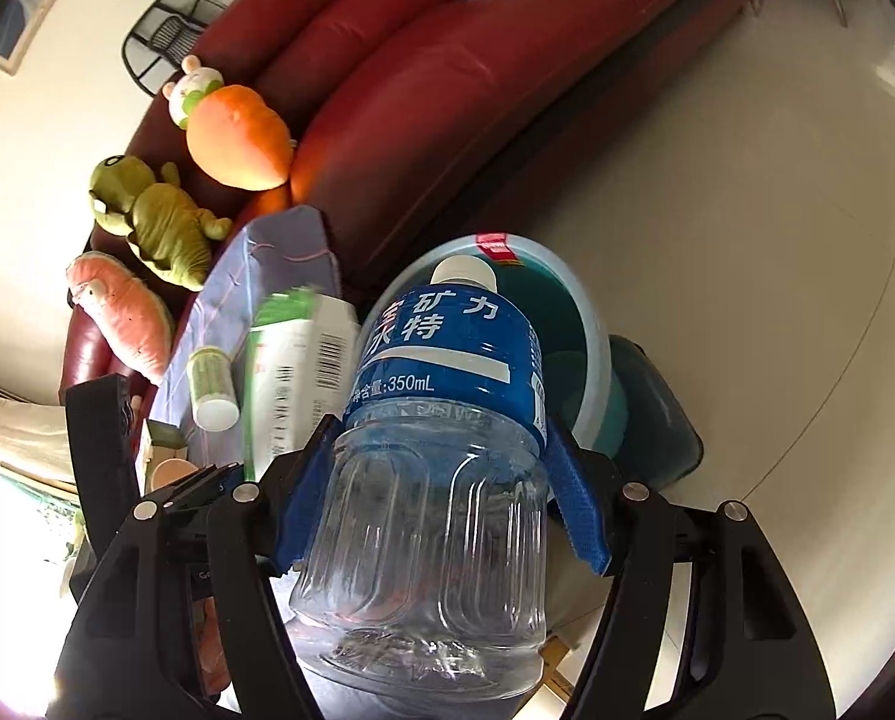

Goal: Collect trash
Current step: 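Carry both items over the teal bin and open both tools to drop them, then move both open tools back over the table toward the cup and can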

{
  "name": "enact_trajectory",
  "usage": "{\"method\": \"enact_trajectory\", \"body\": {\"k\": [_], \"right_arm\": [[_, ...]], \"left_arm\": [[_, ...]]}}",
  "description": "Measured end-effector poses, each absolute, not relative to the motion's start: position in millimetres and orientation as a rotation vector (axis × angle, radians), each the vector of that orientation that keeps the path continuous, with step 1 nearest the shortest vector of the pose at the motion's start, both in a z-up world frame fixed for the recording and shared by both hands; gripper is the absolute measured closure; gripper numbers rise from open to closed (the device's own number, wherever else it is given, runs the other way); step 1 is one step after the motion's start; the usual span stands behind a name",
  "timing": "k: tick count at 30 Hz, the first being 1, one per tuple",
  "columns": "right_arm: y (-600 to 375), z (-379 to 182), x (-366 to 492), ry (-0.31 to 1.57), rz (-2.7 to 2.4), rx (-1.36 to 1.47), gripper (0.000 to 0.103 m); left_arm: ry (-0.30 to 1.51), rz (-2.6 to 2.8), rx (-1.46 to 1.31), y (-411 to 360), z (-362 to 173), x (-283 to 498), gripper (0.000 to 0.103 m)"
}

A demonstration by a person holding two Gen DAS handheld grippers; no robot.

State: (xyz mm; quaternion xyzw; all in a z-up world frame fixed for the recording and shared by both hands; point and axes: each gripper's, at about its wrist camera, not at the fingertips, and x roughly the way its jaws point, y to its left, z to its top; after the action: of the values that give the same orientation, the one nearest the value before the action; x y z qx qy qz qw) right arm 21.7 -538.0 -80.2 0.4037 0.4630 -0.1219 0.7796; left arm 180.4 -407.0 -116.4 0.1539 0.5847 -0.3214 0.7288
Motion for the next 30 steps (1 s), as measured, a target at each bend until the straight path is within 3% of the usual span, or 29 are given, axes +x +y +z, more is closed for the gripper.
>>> {"method": "enact_trajectory", "body": {"k": [4, 13, 16, 30], "right_arm": [[-541, -91, 27, 1.027, -0.262, 0.878, 0.039], [-538, -98, 45, 1.054, -0.244, 0.863, 0.039], [-537, -100, 51, 1.063, -0.246, 0.854, 0.039], [-523, -111, 77, 1.110, -0.217, 0.819, 0.039]], "left_arm": [[1.282, -0.705, 0.352, -410, -121, 185, 0.024], [1.271, -0.715, 0.289, -393, -118, 184, 0.023], [1.245, -0.701, 0.276, -387, -111, 176, 0.010], [1.187, -0.666, 0.187, -349, -85, 176, 0.010]]}}
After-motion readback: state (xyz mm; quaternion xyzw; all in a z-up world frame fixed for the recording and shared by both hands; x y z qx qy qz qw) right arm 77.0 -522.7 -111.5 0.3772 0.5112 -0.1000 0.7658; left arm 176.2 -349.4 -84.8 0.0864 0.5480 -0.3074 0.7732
